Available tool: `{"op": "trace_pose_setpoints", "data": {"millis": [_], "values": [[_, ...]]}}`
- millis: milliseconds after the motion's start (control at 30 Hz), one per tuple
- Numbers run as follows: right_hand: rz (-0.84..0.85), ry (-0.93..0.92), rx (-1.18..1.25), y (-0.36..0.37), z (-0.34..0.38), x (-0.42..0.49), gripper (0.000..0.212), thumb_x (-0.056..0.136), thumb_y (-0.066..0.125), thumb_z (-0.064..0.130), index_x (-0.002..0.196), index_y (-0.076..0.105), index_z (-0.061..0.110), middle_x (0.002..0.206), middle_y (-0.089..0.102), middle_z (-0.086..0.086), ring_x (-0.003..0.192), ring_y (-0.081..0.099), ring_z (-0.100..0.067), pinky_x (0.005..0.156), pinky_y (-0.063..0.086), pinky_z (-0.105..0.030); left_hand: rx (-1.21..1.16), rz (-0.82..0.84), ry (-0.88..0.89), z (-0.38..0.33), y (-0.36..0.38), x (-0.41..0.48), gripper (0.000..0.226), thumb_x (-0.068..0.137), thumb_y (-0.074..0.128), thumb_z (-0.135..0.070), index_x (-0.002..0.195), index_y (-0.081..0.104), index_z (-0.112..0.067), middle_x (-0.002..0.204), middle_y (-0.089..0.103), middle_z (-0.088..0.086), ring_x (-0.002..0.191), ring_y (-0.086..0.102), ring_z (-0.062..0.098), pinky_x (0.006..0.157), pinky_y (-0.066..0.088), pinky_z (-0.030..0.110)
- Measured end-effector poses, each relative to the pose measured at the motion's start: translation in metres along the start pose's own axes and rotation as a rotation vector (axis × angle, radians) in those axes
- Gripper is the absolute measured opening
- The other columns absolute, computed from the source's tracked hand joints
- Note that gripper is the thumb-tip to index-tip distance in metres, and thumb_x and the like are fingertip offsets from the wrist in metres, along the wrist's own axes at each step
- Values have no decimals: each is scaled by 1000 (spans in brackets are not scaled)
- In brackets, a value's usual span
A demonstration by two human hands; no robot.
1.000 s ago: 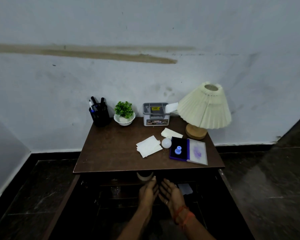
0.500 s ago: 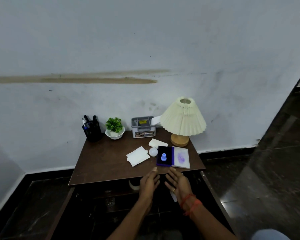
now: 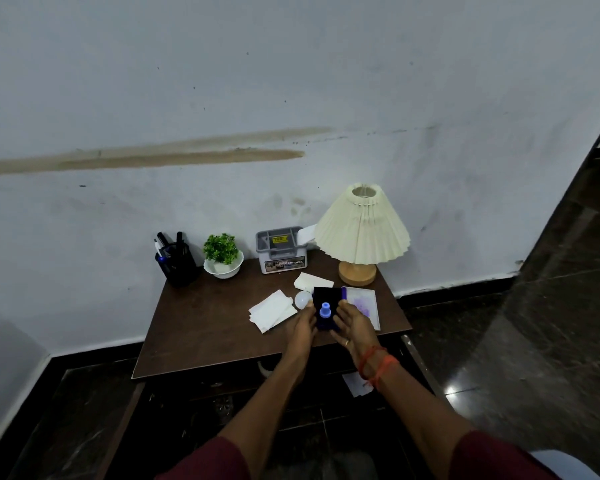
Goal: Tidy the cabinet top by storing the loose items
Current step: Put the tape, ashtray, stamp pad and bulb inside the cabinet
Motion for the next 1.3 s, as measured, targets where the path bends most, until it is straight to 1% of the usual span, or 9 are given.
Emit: {"op": "trace_pose_setpoints", "data": {"millis": [233,367,467,533,633,733,900,1100,1300], "values": [[14,41,-27,5,1,10,38,98,42,29,134,48,17,133,54,-2,130,47,-21,98,39,-38,-1,-1,-47,1,6,15,38,99,47,-24,128,56,-1,114,62,6,82,60,7,69,46,20],[32,67,-37,5,-6,12,42,98,42,35,134,50,15,129,58,-4,123,52,-20,84,45,-34,-9,34,-46,5,8,15,40,100,46,-25,132,54,-3,123,61,8,100,61,16,79,48,23],[29,74,-38,7,-6,8,42,98,41,36,133,51,15,117,60,-2,117,54,-19,71,46,-28,-5,39,-34,3,11,12,27,99,48,-24,115,63,-8,118,63,10,101,61,20,89,46,30],[23,71,-38,7,-4,7,42,98,41,36,132,51,14,120,60,-4,123,53,-21,77,46,-30,-13,29,-40,1,12,13,19,98,49,-24,102,63,-12,112,64,10,91,63,16,86,47,29],[11,61,-39,8,1,9,43,99,40,36,134,50,13,133,57,-6,127,51,-22,89,41,-33,-14,0,-41,-3,13,19,31,98,49,-23,121,59,-4,121,62,14,96,61,19,91,44,31],[3,67,-47,10,2,11,44,99,40,36,135,49,12,135,56,-7,128,50,-22,83,44,-31,-2,-1,-68,-4,15,22,43,98,49,-24,133,52,1,128,60,17,103,57,20,97,42,32],[18,74,-42,11,0,14,43,98,41,37,132,51,13,122,60,-4,125,52,-21,77,46,-32,-32,4,-83,-4,16,24,41,98,49,-25,128,55,1,107,60,7,82,59,9,89,43,29],[23,4,-34,15,16,1,42,99,42,34,133,51,11,133,57,-7,119,54,-20,82,47,-33,-75,24,-43,-19,20,11,19,97,52,-24,107,60,-10,92,64,-3,91,60,13,70,46,20],[46,-25,-14,21,29,-26,39,99,42,29,132,51,9,115,59,-4,123,52,-23,82,46,-34,-88,3,-1,-33,19,-9,16,96,54,-23,91,64,-11,97,66,5,88,62,14,70,48,21]]}}
Point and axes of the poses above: each hand's wrist, its own x-axis towards the middle knuckle, its own y-axis out of the palm, z = x × y, the point moved 5 cm from there along x, towards the middle knuckle
